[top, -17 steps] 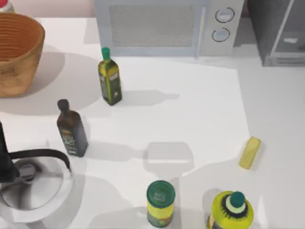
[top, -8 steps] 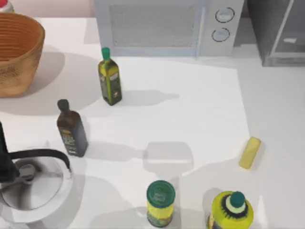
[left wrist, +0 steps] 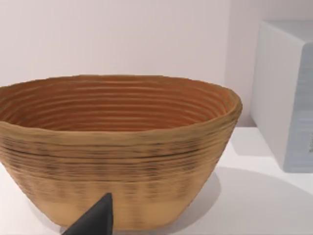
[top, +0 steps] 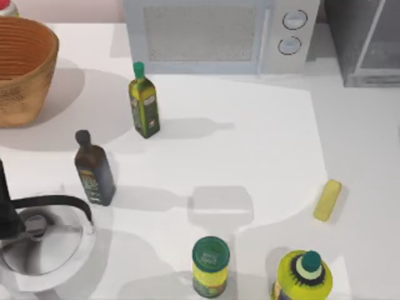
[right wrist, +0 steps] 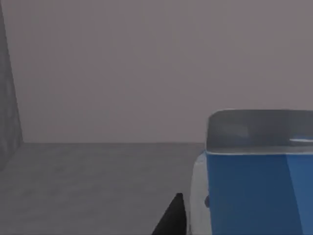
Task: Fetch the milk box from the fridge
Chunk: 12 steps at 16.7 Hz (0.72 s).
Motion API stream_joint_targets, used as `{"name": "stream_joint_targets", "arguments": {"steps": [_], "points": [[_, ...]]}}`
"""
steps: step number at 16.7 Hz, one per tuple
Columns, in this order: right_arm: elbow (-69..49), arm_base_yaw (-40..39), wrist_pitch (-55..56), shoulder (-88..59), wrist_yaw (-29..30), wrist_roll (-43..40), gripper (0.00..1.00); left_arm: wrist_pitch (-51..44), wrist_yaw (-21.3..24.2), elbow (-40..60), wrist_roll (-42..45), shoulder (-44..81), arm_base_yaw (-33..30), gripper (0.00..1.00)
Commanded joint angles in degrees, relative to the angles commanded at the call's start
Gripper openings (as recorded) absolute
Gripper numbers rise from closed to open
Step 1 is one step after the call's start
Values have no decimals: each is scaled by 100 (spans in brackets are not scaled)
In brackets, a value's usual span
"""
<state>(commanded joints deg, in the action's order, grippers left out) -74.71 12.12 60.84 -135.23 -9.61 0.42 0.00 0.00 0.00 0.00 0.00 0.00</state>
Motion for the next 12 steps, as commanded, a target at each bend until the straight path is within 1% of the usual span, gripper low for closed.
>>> {"name": "stream_joint_targets", "arguments": {"steps": [3, 8, 12], "points": [[5, -6, -313, 307, -10, 11, 0, 0, 0, 0, 0, 0, 0, 100], [14, -2, -307, 321, -18, 22, 0, 0, 0, 0, 0, 0, 0, 100], [670, 82, 82, 765, -106, 25, 0, 0, 0, 0, 0, 0, 0, 100]]}}
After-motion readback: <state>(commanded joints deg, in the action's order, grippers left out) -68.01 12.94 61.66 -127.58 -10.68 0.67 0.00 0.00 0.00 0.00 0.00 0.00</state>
